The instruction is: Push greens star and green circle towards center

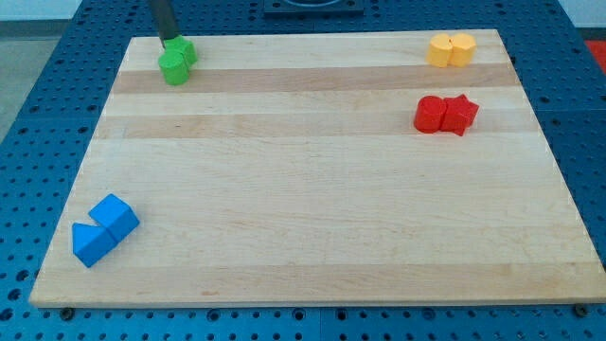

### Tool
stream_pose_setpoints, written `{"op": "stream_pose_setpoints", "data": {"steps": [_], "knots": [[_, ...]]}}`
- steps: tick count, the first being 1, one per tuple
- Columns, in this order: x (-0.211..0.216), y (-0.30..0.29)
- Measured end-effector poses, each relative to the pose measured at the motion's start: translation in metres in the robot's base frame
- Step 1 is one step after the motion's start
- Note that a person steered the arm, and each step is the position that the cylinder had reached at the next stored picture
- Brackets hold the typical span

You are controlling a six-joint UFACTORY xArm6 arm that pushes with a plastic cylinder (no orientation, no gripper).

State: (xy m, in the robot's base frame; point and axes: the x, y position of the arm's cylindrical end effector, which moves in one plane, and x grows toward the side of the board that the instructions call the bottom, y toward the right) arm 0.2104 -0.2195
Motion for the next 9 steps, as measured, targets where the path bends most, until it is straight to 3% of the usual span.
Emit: {"op": "stream_pose_setpoints", "data": {"steps": [1, 3, 5, 6, 9], "knots": [[0.001, 0.000], [0.082, 0.001], [0.090, 0.005], [0.099, 0.058], [0.129, 0.066]]}}
